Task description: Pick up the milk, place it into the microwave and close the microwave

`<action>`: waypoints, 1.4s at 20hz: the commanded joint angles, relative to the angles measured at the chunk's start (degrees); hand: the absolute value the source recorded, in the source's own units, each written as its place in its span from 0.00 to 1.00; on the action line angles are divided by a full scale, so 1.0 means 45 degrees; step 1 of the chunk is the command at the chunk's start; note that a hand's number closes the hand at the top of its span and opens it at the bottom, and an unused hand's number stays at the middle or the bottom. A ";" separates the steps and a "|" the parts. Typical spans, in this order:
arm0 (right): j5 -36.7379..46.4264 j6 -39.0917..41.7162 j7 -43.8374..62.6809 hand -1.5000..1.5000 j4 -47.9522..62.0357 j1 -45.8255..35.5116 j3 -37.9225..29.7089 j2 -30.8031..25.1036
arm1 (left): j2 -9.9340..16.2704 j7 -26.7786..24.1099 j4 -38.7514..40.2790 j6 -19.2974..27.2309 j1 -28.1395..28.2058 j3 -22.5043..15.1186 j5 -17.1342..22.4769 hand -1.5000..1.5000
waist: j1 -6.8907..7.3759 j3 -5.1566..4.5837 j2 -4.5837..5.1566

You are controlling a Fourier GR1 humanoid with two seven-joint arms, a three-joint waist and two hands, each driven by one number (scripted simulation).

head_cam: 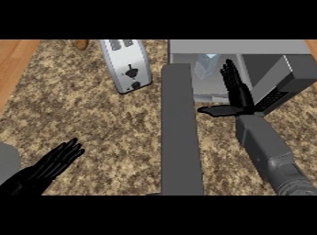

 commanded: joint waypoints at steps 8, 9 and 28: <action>0.0500 -0.0106 -0.0621 0.00 -0.2324 0.4433 0.1245 0.0926 | -0.0858 -0.1608 0.1951 0.0970 -0.1507 -0.1275 -0.3261 1.00 | -0.0691 -0.0047 -0.0210; 0.0587 -0.0159 -0.0720 0.00 -0.2612 0.5064 0.1432 0.1111 | -0.0565 -0.1671 0.1757 0.0746 -0.1408 -0.0849 -0.3096 1.00 | -0.0734 -0.0053 -0.0250; -0.1312 0.2702 -0.0595 0.00 -1.2578 1.4888 0.1949 -0.0779 | -0.0871 -0.5368 0.6961 0.6062 -0.4456 -0.6205 -0.7664 1.00 | -0.0611 -0.0047 -0.0028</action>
